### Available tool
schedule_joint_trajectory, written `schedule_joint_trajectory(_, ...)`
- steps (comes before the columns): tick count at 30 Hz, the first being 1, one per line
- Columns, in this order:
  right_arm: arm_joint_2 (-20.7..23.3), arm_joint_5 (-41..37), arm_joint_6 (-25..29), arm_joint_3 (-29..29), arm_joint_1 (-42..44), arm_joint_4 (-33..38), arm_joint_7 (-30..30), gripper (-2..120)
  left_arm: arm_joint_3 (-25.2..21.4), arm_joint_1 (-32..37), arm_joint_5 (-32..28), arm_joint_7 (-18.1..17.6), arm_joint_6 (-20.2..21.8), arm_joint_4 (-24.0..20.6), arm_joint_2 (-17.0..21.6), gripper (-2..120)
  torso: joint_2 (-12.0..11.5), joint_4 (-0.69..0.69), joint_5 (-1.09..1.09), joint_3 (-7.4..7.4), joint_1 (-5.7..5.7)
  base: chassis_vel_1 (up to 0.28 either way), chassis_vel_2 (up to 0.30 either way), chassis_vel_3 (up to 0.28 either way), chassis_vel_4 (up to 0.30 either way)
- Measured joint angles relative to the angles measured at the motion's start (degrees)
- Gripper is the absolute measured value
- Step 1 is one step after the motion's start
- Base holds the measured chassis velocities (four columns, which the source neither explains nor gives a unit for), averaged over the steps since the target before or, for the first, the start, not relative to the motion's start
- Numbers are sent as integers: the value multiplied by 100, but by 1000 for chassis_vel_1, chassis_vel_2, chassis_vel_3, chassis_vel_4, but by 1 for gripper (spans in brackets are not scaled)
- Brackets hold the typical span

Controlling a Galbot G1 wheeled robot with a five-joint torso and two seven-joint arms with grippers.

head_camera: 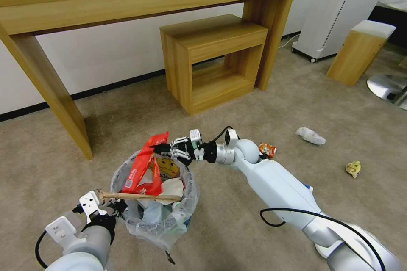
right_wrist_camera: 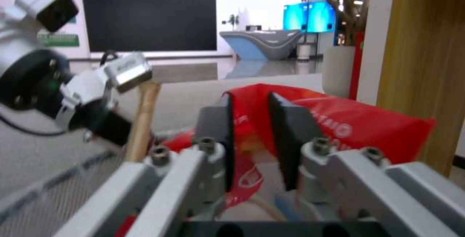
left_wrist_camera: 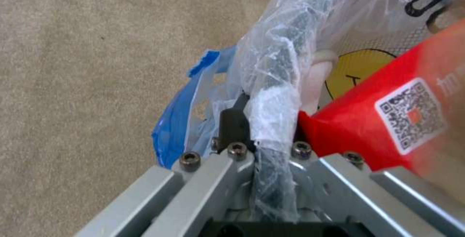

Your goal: Pick up the trash bin and place the garbage on the floor into it.

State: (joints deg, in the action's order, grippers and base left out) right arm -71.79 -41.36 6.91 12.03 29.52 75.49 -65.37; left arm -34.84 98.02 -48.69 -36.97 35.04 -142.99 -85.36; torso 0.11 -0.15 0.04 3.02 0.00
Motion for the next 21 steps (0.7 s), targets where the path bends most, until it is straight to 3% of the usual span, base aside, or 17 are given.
schedule_joint_trajectory(4,45,47,22,-42,38,27,-50,34,-10,22,16,2,-3,-3,3,1,0,0,0,0,0,0,0,0,0)
schedule_joint_trajectory(9,194,36,60,-189,88,250,-111,59,-46,81,40,9,-8,-23,34,1,0,1,0,0,0,0,0,0,0)
schedule_joint_trajectory(14,306,-81,77,-458,179,460,-103,73,-73,106,40,11,-9,-24,63,1,0,1,0,0,0,0,0,0,0)
schedule_joint_trajectory(16,442,-371,113,-735,332,777,460,83,-107,122,38,43,-9,-25,96,1,0,2,2,0,0,0,0,0,0)
schedule_joint_trajectory(17,442,-371,113,-735,332,777,460,83,-107,122,38,43,-9,-25,96,1,0,2,2,0,0,0,0,0,0)
schedule_joint_trajectory(20,687,-651,208,-1185,689,1538,2535,96,-157,116,-31,72,2,-25,153,1,0,0,2,0,0,0,0,0,0)
schedule_joint_trajectory(21,727,-662,213,-1284,759,1658,2824,97,-167,99,-51,59,6,-25,164,1,0,2,2,0,0,0,0,0,0)
